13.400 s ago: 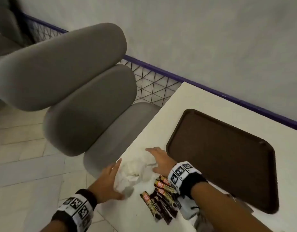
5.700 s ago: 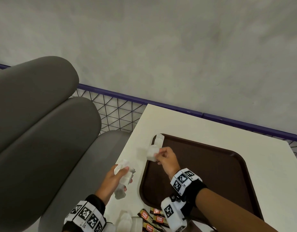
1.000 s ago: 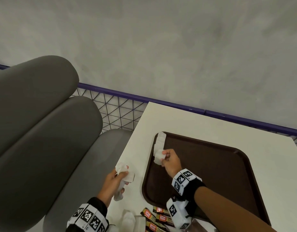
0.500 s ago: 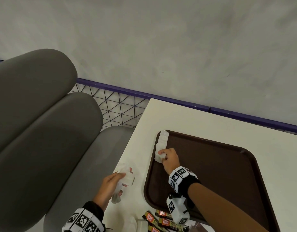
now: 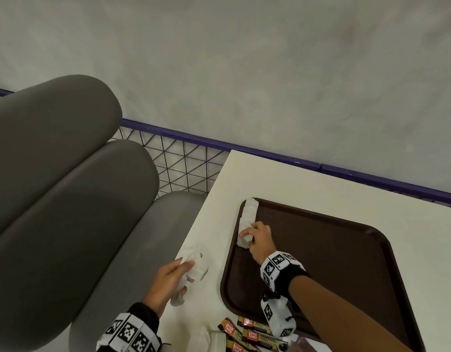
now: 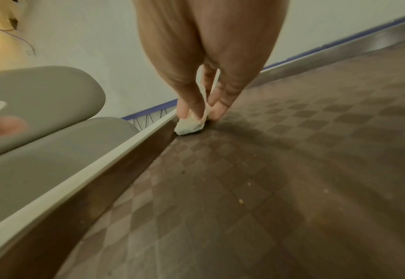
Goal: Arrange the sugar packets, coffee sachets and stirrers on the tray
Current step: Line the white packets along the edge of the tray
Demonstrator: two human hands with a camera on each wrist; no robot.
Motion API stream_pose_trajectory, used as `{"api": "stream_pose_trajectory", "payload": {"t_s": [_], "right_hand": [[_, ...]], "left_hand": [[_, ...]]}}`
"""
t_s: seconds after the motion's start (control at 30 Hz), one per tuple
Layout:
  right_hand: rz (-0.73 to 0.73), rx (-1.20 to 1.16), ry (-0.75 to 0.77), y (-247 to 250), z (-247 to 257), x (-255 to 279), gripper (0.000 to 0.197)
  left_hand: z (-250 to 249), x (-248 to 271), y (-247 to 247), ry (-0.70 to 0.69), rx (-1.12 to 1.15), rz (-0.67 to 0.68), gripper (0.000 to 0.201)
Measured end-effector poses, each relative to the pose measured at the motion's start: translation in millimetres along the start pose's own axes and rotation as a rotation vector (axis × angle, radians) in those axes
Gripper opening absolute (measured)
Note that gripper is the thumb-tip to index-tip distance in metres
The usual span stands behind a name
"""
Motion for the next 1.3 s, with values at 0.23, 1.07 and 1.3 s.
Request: {"api": "stream_pose_trajectory", "payload": {"t_s": [0.23, 1.07, 1.3], "right_hand": [[-0.030, -0.035, 0.094, 12, 28, 15, 0.026], [-0.026, -0.501, -0.168, 15, 41, 55, 0.026], [-0.168, -0.376, -0.252, 18, 4, 34, 0.032]], "left_hand": [[-3, -2, -4, -0.064, -0.031, -0.019, 0.018], [-9, 17, -4, -0.083, -0.078, -0.040, 0.021], [-5, 12, 6, -0.062, -0.095, -0.062, 0.020]]}}
Point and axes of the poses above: each hand's wrist, its own x-axis away from the middle knuckle, its own y-axis out of the back of the hand, z = x × y, the point moved 3 cm from there along -x, towards the middle knuckle, and after that the axes turned 7 degrees about -z, right-handed, at the moved point
